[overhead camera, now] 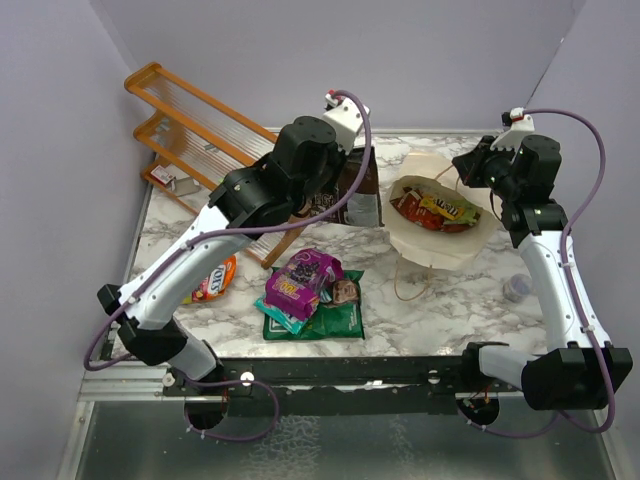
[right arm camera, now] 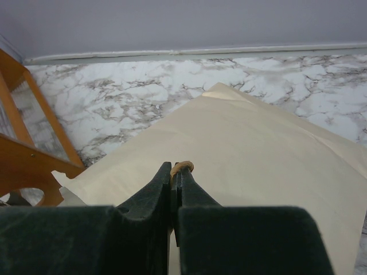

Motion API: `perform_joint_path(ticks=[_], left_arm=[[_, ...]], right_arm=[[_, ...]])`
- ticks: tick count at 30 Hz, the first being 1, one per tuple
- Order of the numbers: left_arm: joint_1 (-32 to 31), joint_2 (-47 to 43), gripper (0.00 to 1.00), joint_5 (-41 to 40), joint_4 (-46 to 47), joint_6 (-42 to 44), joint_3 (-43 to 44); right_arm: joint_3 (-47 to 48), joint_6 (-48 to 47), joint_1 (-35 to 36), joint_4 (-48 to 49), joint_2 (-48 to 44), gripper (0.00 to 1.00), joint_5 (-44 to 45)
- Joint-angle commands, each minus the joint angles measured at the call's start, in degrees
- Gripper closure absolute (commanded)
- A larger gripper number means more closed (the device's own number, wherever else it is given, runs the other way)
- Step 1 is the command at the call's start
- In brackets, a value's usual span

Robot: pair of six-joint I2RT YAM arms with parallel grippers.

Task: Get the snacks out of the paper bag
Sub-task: Place the snack at the center of the board.

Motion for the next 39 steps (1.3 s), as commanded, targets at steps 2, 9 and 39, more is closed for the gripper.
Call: perform_joint_path(ticks=[2, 9, 39], left_arm=[[3.63, 4.93, 1.00, 4.10, -7.25, -8.81, 6.72], [8.99, 9.14, 1.00, 11.48, -11.02, -14.90, 7.62], [20.23, 10.75, 1.00, 35.76, -1.48, -33.04, -7.95]], right_arm=[[-0.48, -1.00, -0.37, -0.34, -0.64, 0.99, -0.36], [-0.78, -1.02, -0.37, -0.28, -0.82, 0.99, -0.73], [-0.87, -0.76, -0.37, 0.20, 0.53, 0.99, -2.56]])
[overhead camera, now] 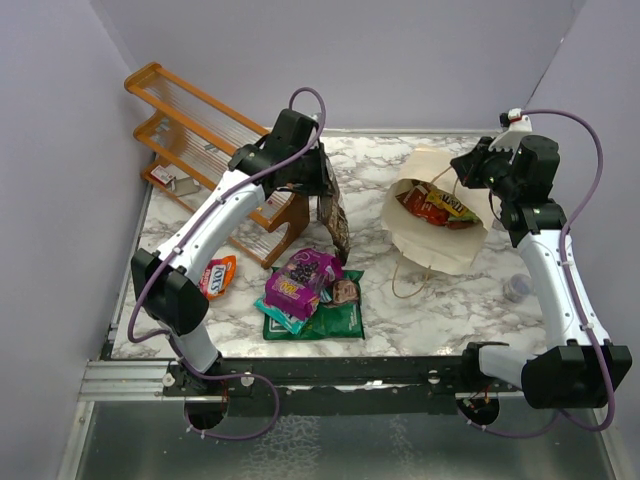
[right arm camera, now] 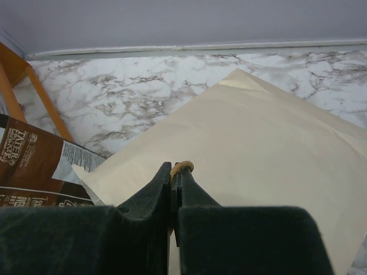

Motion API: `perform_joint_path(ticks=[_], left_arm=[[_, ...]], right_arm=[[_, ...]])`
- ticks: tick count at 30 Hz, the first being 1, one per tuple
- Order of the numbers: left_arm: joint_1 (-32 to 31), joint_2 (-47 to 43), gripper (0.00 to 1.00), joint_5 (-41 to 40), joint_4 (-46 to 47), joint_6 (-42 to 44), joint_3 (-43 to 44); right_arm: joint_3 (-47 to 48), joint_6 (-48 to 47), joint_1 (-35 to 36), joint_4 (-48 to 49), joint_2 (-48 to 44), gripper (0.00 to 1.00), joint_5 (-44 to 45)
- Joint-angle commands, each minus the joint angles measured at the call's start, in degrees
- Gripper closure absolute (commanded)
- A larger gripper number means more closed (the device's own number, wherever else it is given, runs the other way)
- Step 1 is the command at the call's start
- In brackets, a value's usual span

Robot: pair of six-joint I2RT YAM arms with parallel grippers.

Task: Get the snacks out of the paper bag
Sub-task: Place the snack at the center of the board.

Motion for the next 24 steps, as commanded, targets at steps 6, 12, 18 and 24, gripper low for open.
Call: perform_joint_path(ticks=[6, 12, 18, 24], left_arm=[[-0.09, -0.57, 0.91, -4.59, -0.46, 6.63, 0.89], [-0.14, -1.42, 0.60, -5.05, -0.26, 8.72, 1.36], [-1.22, -5.18, 0.40, -2.62, 5.36, 9.92, -1.13], [-4.41, -8.44, 0.35, -4.10, 10.31, 11.38, -3.71]], right_arm=[[-0.29, -0.69, -0.32, -0.14, -0.19, 0.99, -1.20], [0.79, -0.33, -0.32, -0.46, -0.43, 0.99, -5.78], [0.98, 0.34, -0.32, -0.44, -0.69, 0.99, -9.27], [1.66, 0.18, -0.32, -1.15, -1.12, 0.99, -10.31]])
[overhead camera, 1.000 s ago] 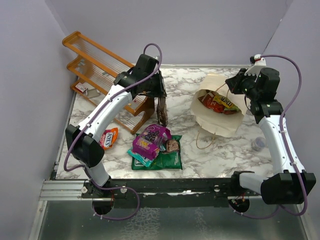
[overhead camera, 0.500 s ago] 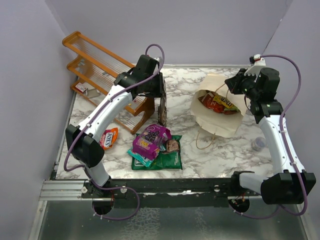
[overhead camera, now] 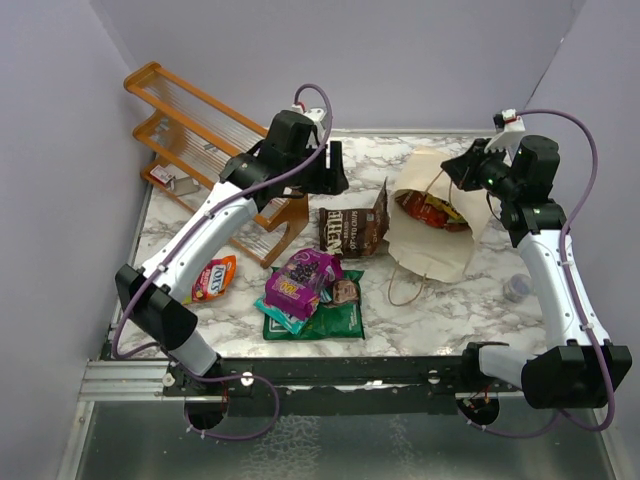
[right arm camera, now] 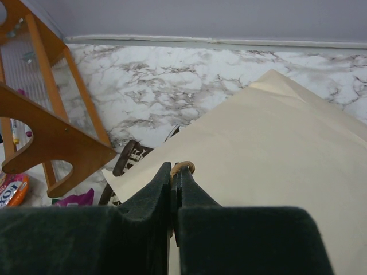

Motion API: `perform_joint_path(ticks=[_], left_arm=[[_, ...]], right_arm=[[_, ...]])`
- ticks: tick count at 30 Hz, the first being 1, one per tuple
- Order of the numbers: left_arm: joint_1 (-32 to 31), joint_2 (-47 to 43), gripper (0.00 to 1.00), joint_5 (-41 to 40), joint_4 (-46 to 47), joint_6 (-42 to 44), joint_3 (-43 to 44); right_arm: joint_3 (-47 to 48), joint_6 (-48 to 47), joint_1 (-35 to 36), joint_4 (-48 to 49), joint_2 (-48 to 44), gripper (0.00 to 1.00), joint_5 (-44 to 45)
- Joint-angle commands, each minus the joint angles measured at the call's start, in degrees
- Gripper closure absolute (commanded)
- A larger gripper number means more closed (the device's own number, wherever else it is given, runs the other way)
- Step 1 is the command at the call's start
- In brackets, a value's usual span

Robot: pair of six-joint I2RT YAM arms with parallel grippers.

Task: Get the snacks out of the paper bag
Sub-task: Place the snack at the center of the board, then take out the snack from the paper bag.

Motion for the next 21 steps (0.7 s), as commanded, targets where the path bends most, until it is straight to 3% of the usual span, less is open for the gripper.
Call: perform_joint_path(ticks=[1, 7, 12, 17, 21], left_arm=[[-3.17, -4.36, 0.35, -0.21, 6.62, 2.78, -1.89], [-11.05, -6.44, 0.30, -1.16, 14.53, 7.78, -5.83], [-18.40, -9.00, 0.29, -0.12, 27.34, 13.47, -14.09], [-25.21, -11.76, 0.30, 8.10, 47.61, 26.03, -27.98], [-28.75, -7.19, 0.33, 6.85, 51.23, 35.05, -28.29]], right_arm=[[1.89, 0.10, -0.30, -1.17, -1.19, 0.99, -2.50], [4.11, 0.02, -0.35, -1.92, -1.85, 0.99, -2.35], [5.69, -0.03, -0.30, -2.74, -2.52, 0.99, -1.74], [6.34, -0.01, -0.30, -3.26, -3.17, 0.99, -1.54], [7.02, -0.39, -0.30, -3.84, -3.56, 0.99, -1.46]])
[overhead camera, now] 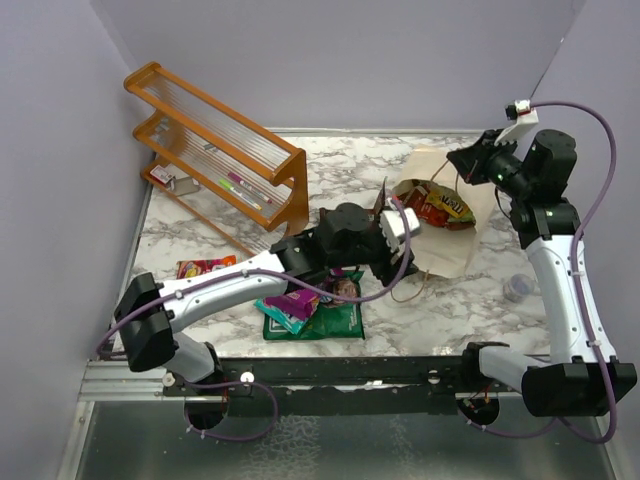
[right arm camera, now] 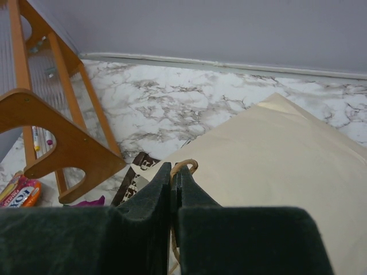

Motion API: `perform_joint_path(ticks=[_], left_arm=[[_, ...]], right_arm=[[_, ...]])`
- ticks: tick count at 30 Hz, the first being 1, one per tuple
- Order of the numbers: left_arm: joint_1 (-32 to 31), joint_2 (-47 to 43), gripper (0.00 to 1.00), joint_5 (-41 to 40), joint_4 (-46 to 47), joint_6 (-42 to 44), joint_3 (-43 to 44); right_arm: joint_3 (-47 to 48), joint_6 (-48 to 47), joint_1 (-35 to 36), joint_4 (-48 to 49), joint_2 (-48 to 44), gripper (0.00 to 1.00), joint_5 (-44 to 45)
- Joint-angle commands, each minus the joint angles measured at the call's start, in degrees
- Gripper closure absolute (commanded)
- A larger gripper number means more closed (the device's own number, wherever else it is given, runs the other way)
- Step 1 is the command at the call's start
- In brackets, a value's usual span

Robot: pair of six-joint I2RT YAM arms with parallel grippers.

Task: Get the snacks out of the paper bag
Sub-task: Take out the snack from the paper bag.

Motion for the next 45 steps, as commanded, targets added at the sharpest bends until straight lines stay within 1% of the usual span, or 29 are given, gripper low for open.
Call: perform_joint_path(ticks=[1, 4, 6, 8, 10, 15, 17, 19, 22, 26, 32, 34, 36, 41, 43, 45], left_arm=[[-4.19, 4.60, 0.35, 1.87, 12.34, 14.91, 1.01], [-5.98, 10.23, 0.38, 0.26, 13.16, 23.59, 3.53], [-6.30, 13.59, 0.42, -1.26, 16.17, 27.92, 4.13], [-6.37, 18.37, 0.48, -3.09, 19.66, 30.65, 4.88], [-6.34, 22.23, 0.51, -5.02, 23.67, 33.65, 5.52], [-6.13, 31.66, 0.53, -7.66, 29.90, 39.23, 9.64], [-5.91, 35.07, 0.50, -8.06, 30.76, 40.88, 11.69], [-5.47, 37.70, 0.48, -8.01, 33.08, 40.54, 12.94], [-4.27, 41.41, 0.48, -5.91, 35.12, 38.15, 15.96], [-3.38, 46.32, 0.48, -5.64, 39.26, 37.82, 18.83], [-1.83, 53.47, 0.48, -3.23, 38.77, 35.08, 26.36], [-1.32, 55.49, 0.51, -3.05, 39.41, 34.54, 28.42], [-0.57, 56.80, 0.55, -2.74, 41.79, 33.32, 28.94], [0.78, 57.32, 0.56, 2.24, 49.59, 29.79, 25.75], [0.79, 58.22, 0.58, 2.85, 50.58, 30.02, 25.98], [0.79, 59.52, 0.60, 3.11, 49.63, 30.10, 28.00]], right_arm=[[2.42, -0.52, -0.30, -1.08, -1.43, 0.99, -0.26], [2.18, -0.72, -0.30, -1.42, -1.66, 0.99, -0.07], [1.82, -0.74, -0.30, -1.14, -1.81, 0.99, -0.12], [1.73, -0.73, -0.30, -1.21, -1.92, 0.99, -0.22], [1.69, -0.69, -0.30, -1.23, -2.03, 0.99, -0.49], [1.80, -0.51, -0.30, -1.41, -2.23, 0.99, -0.95], [1.90, -0.31, -0.30, -1.40, -2.32, 0.99, -1.56], [1.95, -0.08, -0.30, -1.27, -2.39, 0.99, -2.24], [2.14, 0.05, -0.30, -1.26, -2.53, 0.99, -2.86], [2.51, 0.13, -0.30, -1.45, -2.54, 0.99, -2.96], [2.82, 0.10, -0.30, -1.59, -2.54, 0.99, -3.29], [2.89, 0.10, -0.30, -1.61, -2.50, 0.99, -3.55], [3.09, 0.11, -0.30, -1.59, -2.41, 0.99, -3.68], [3.14, 0.11, -0.30, -1.68, -2.45, 0.99, -3.77], [2.82, 0.29, -0.30, -1.46, -2.45, 0.99, -4.08], [2.70, 0.52, -0.30, -1.40, -2.45, 0.99, -4.39]])
